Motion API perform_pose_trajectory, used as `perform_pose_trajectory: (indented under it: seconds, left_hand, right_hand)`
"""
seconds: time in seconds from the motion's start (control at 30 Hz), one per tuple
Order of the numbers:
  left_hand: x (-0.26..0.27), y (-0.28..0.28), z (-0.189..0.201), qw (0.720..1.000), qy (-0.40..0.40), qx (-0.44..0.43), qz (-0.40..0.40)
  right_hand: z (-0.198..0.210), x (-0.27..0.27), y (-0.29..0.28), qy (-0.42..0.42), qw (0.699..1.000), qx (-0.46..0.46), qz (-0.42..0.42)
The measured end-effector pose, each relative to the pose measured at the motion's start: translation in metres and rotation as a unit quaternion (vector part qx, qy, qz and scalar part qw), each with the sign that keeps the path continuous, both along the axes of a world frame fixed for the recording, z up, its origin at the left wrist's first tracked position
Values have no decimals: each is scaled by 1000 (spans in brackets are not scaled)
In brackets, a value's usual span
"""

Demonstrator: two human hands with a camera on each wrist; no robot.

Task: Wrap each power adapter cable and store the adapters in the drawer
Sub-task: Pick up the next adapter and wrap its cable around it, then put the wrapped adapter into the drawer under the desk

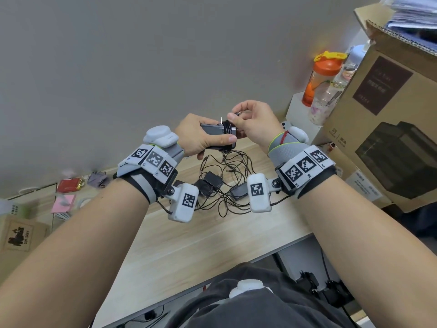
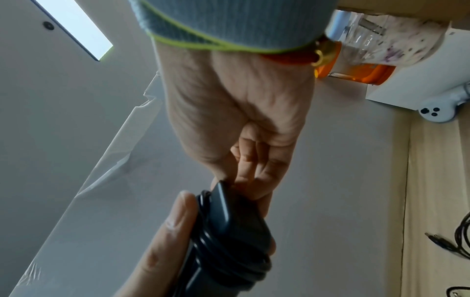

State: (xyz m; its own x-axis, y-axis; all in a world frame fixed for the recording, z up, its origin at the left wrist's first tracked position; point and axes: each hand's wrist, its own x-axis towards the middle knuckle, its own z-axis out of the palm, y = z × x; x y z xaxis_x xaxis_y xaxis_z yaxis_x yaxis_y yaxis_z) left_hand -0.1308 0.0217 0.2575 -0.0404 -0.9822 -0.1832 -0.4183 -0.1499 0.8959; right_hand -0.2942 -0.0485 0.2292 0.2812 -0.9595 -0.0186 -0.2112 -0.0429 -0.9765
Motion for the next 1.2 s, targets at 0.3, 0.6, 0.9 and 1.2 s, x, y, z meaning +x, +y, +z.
perform_pose_trajectory:
  seconds: [0.3,0.6,0.9,1.2]
  left_hand:
    - [-8,-4,-11,997,-35,-34,53]
    - [-31,-5,-37,998,-23,-22,61]
    - [-92,-4,-88,997,25,67,35]
    - [-172,6,-176,983,-23,175,-54]
  right_hand:
    - [-3,-5,15,-30,994,93,41]
    - [-24,-30,34,-76,983,143,81]
    - [-81,-89,47,-49,980,192,9]
    - [-155,-187,75,63,952,288,-78]
